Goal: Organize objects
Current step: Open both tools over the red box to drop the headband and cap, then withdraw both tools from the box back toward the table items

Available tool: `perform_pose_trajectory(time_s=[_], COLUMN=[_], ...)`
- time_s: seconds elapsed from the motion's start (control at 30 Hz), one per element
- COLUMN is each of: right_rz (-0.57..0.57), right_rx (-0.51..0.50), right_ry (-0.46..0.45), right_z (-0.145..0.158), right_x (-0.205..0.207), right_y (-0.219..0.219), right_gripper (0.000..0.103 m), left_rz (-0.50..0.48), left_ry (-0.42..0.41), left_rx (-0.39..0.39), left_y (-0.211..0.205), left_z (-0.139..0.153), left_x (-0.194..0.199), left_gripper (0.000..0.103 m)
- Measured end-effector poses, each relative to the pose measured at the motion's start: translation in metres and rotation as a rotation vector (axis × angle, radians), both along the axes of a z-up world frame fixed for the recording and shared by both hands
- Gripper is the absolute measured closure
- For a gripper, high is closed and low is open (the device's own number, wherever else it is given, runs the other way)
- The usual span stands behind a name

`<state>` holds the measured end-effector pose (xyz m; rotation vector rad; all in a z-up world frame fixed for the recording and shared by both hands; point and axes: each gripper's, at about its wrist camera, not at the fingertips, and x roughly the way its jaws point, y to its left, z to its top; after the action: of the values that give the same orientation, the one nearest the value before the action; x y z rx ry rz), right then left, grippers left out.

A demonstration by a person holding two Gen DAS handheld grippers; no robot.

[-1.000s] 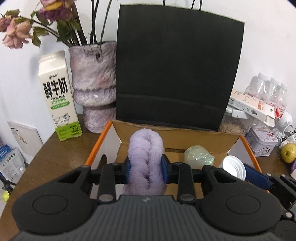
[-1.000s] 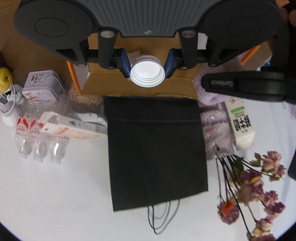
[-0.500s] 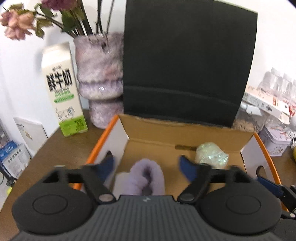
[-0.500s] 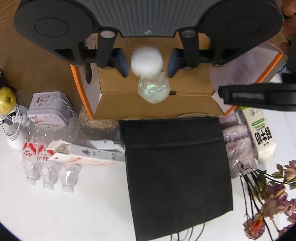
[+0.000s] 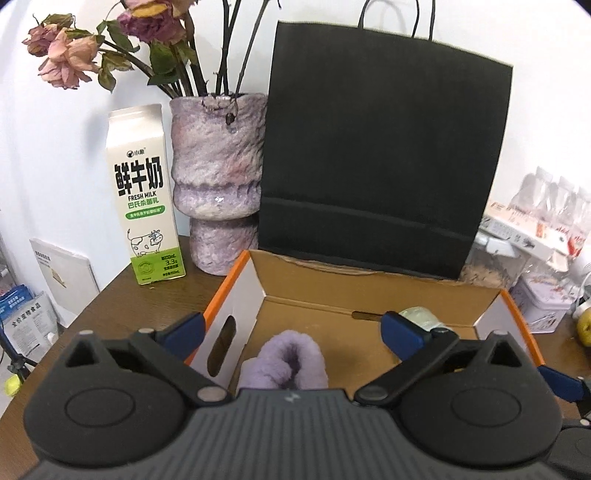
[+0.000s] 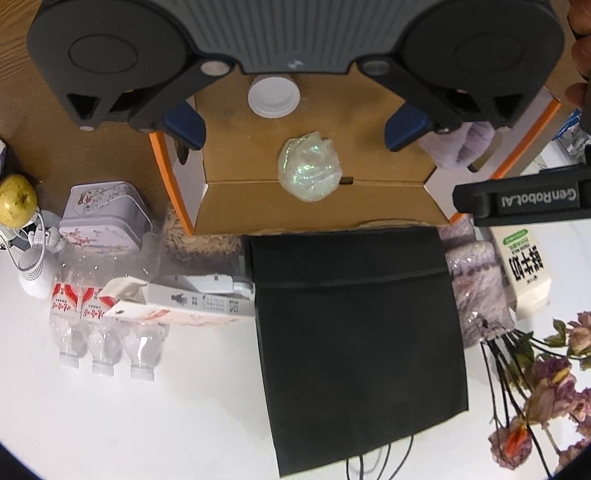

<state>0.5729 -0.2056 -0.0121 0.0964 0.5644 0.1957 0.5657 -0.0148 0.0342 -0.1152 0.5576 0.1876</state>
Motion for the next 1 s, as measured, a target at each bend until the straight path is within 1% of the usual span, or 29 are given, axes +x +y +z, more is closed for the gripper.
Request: perform_pose_trajectory(time_s=[0.13,0.37,0.5,0.67,0.83,1.0], right_rz=[0.007,0.023,0.034,0.039,0.048,0.054], right_rx=[0.032,0.038,0.034,0.015,0.002,-0.008], right_ry=[-0.04,-0.114,-0.154,-0.191,-0.215,-0.227], right_z=[0.012,0.035,0.047,0.055,0.06,0.061], right_x=[-0.011,-0.04,-0.061,-0.087,-0.117,-0.144], right_y=[-0.005,-0.009,-0.01,-0.009,-0.008,-0.007], right_gripper=[0.0,0.0,0.0,0.0,0.0,0.0], left_rz=[-0.023,-0.052,-0.057,-0.062,-0.077,-0.092], left_ry=[-0.026,-0.073,-0.098,-0.12,-0.137,-0.15], left_rx=[-0.006,-0.027,-0.021,0.009,-0.002,0.007], left_y=[-0.003,-0.004,-0.001,0.0,0.005,0.008], left_z=[0.009,0.025,0.033,0.038,0.042,0.044], left_x=[-0.012,-0.038,-0.058,-0.083,-0.109,-0.136], left_gripper=[0.0,0.0,0.0,0.0,0.0,0.0])
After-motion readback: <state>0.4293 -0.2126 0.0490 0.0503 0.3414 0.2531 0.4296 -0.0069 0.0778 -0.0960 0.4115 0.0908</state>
